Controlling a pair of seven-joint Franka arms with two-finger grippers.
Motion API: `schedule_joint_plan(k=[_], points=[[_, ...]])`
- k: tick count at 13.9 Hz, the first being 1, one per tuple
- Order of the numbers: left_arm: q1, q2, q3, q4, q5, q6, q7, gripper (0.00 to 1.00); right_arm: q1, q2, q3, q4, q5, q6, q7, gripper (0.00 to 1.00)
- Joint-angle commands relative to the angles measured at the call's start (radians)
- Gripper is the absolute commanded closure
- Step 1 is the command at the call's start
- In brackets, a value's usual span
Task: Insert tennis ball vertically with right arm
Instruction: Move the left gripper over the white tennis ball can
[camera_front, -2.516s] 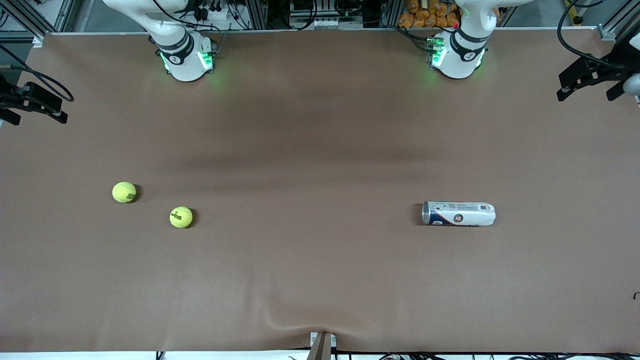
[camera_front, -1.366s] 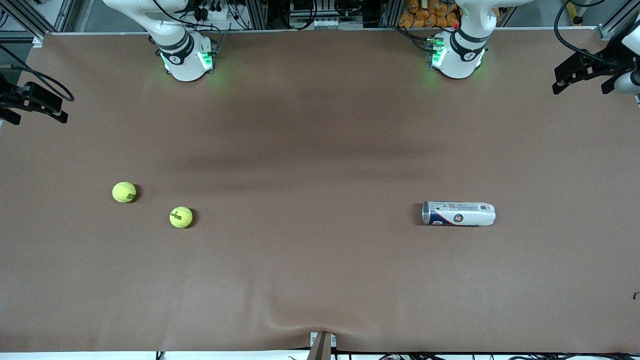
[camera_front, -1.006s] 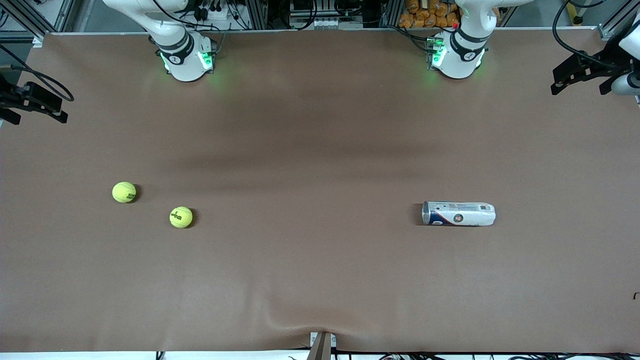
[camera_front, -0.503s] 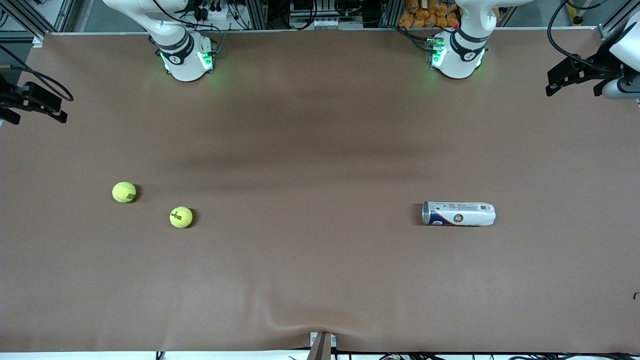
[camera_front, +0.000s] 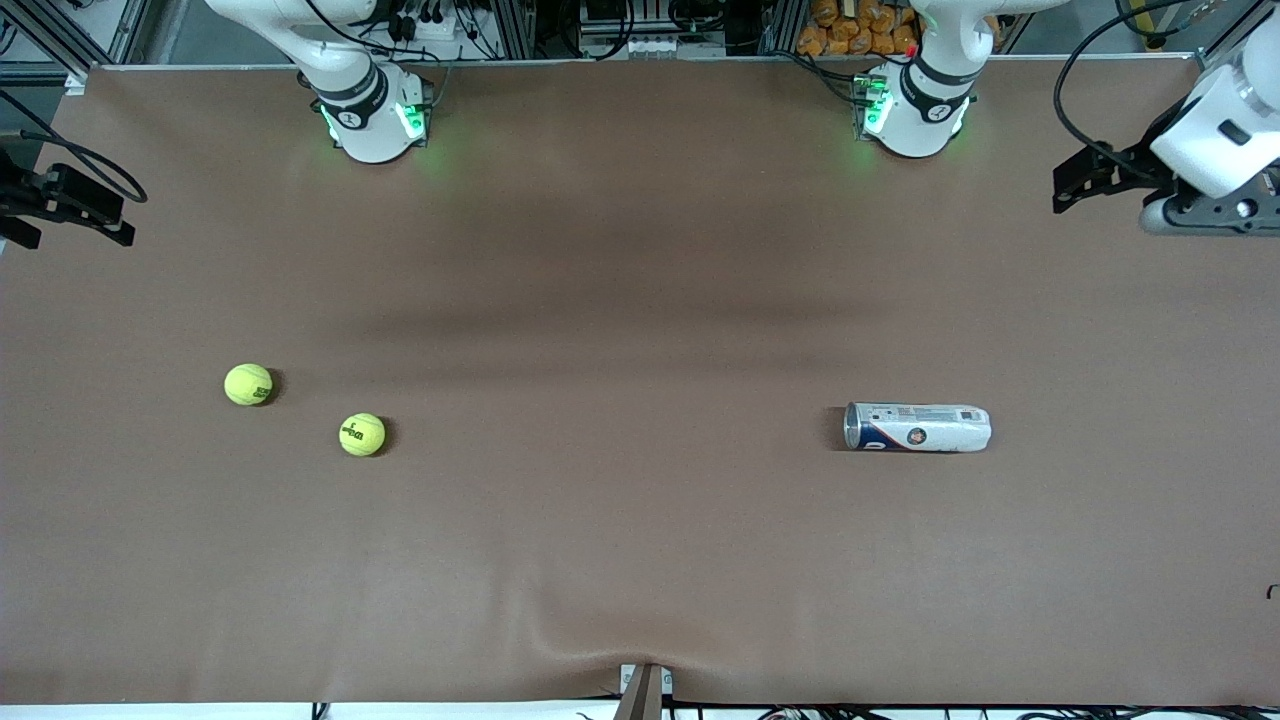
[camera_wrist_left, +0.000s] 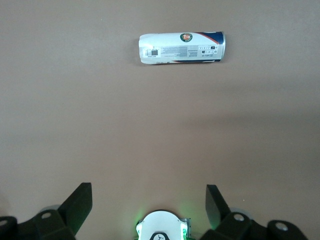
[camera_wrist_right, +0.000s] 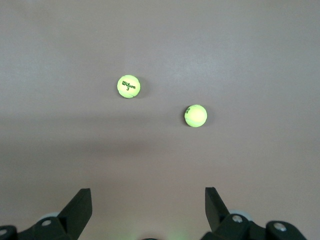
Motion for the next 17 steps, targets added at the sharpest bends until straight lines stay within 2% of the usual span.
schedule_joint_plan(k=[1,3,9,17], points=[[-0.003,-0.010,-0.023,-0.043,0.005,0.045,0.000,0.00,-0.025,-0.002,0.013,0.004,-0.002,-0.006,-0.009,0.00],[-0.001,-0.011,-0.053,-0.067,0.013,0.069,-0.001,0.00,-0.022,-0.002,0.014,0.002,-0.002,-0.006,-0.009,0.00],[-0.001,-0.013,-0.085,-0.156,0.018,0.147,0.008,0.00,-0.022,-0.001,0.014,0.004,-0.001,-0.008,-0.006,0.00],[0.007,-0.008,-0.089,-0.308,0.047,0.301,0.154,0.00,-0.025,-0.001,0.014,0.004,0.001,-0.012,-0.009,0.00]])
